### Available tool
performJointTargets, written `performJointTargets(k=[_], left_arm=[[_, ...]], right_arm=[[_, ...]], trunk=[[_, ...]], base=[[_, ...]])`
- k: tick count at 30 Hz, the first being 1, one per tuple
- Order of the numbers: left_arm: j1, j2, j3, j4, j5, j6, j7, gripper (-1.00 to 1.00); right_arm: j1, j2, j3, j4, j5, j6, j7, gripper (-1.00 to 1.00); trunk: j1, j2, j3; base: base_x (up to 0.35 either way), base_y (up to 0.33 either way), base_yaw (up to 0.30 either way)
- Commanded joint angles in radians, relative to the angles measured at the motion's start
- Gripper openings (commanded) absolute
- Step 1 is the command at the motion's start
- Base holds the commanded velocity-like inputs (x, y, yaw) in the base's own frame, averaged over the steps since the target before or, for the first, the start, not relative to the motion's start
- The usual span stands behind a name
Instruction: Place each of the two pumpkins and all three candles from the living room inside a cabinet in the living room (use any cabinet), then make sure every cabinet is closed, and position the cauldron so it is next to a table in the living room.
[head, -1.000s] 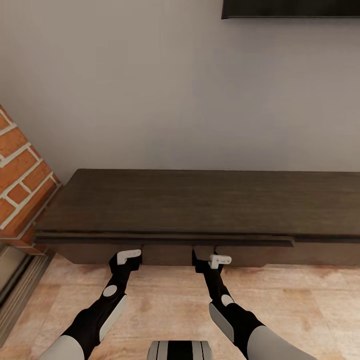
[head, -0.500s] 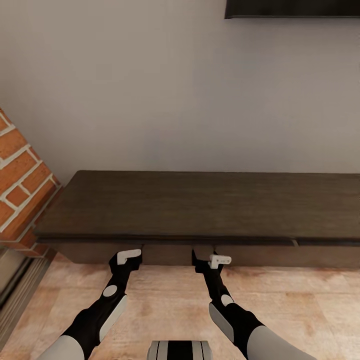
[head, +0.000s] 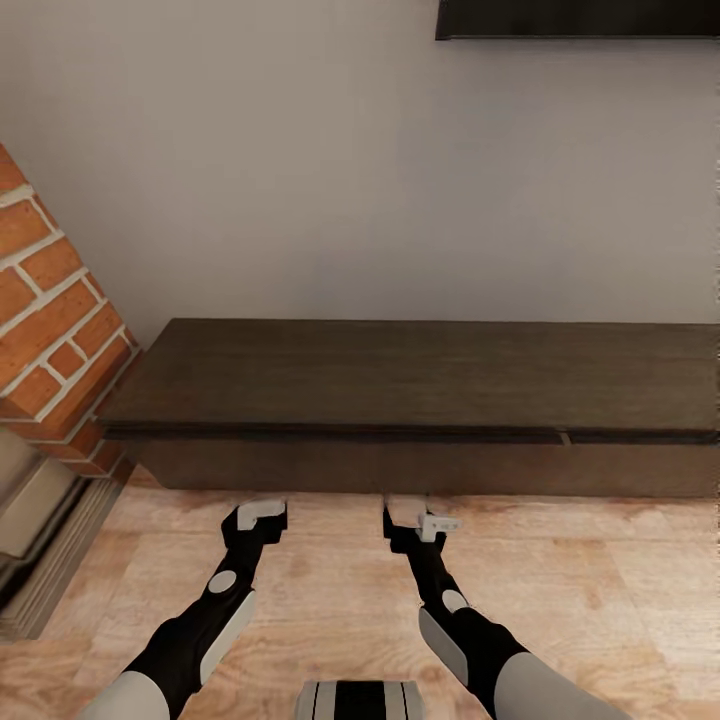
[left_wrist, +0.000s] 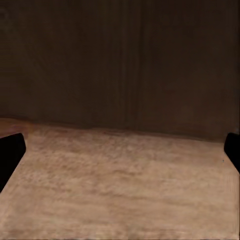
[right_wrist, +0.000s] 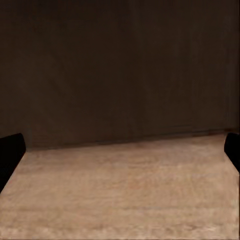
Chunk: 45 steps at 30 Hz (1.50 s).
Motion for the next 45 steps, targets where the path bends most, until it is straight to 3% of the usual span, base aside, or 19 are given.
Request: performJointTargets(k=[1, 4, 7, 9, 11, 14, 17, 20, 26, 35, 39, 42, 45], left_arm=[[-0.001, 0.002, -0.005, -0.001, 0.011, 0.012, 0.008, 1.00], [-0.001, 0.007, 0.003, -0.019, 0.017, 0.114, 0.008, 1.00], [-0.001, 0.032, 0.029, -0.066, 0.028, 0.341, 0.006, 1.00], [0.000, 0.046, 0.072, -0.109, 0.043, 0.507, 0.001, 1.00], [0.004, 0.053, 0.123, -0.152, 0.066, 0.661, -0.002, 1.00], [0.008, 0.058, 0.175, -0.181, 0.098, 0.813, -0.005, 1.00], [0.010, 0.058, 0.189, -0.193, 0.106, 0.852, -0.005, 1.00], [0.011, 0.057, 0.192, -0.194, 0.111, 0.871, -0.004, 1.00], [0.011, 0.055, 0.192, -0.194, 0.112, 0.882, 0.000, 1.00], [0.011, 0.049, 0.193, -0.192, 0.116, 0.886, 0.004, 1.00], [0.011, 0.052, 0.193, -0.183, 0.117, 0.886, 0.006, 1.00], [0.011, 0.054, 0.195, -0.144, 0.116, 0.884, 0.008, 1.00], [0.011, 0.051, 0.196, -0.046, 0.113, 0.872, 0.012, 1.00]], right_arm=[[-0.001, -0.001, 0.008, -0.004, -0.011, 0.036, -0.008, 1.00], [-0.001, -0.002, 0.008, -0.011, -0.048, 0.165, -0.006, 1.00], [0.000, -0.021, 0.012, -0.045, -0.109, 0.312, -0.004, 1.00], [0.002, -0.061, 0.013, -0.088, -0.150, 0.421, -0.004, 1.00], [0.004, -0.117, 0.014, -0.144, -0.196, 0.554, -0.004, 1.00], [0.006, -0.185, 0.014, -0.182, -0.294, 0.753, -0.004, 1.00], [0.008, -0.222, 0.014, -0.191, -0.380, 0.832, -0.003, 1.00], [0.013, -0.247, 0.015, -0.191, -0.427, 0.861, -0.003, 1.00], [0.020, -0.256, 0.016, -0.187, -0.444, 0.869, -0.002, 1.00], [0.055, -0.256, 0.017, -0.145, -0.444, 0.868, 0.086, 1.00], [0.057, -0.251, 0.018, -0.092, -0.444, 0.820, 0.088, 1.00], [0.060, -0.248, 0.019, -0.061, -0.443, 0.774, 0.091, 1.00], [0.063, -0.247, 0.019, -0.030, -0.443, 0.751, 0.086, 1.00]], trunk=[[-0.001, 0.000, -0.001], [-0.001, 0.000, -0.001], [-0.001, 0.000, -0.001], [-0.001, 0.000, -0.001], [-0.001, 0.000, -0.001], [-0.001, 0.000, -0.001], [-0.002, 0.000, 0.011], [-0.004, 0.001, 0.023], [-0.006, 0.002, 0.046], [-0.010, 0.005, 0.081], [-0.012, 0.006, 0.096], [-0.013, 0.006, 0.108], [-0.015, 0.007, 0.119]], base=[[-0.334, 0.000, 0.000], [-0.332, 0.000, 0.000], [-0.187, 0.000, 0.000], [-0.066, 0.000, 0.000], [-0.027, 0.000, 0.000], [-0.009, 0.000, 0.000], [-0.003, 0.000, 0.000], [0.000, 0.000, 0.000], [0.000, 0.000, 0.000], [0.000, 0.000, 0.000], [0.000, 0.000, 0.000], [0.000, 0.000, 0.000], [0.000, 0.000, 0.000]])
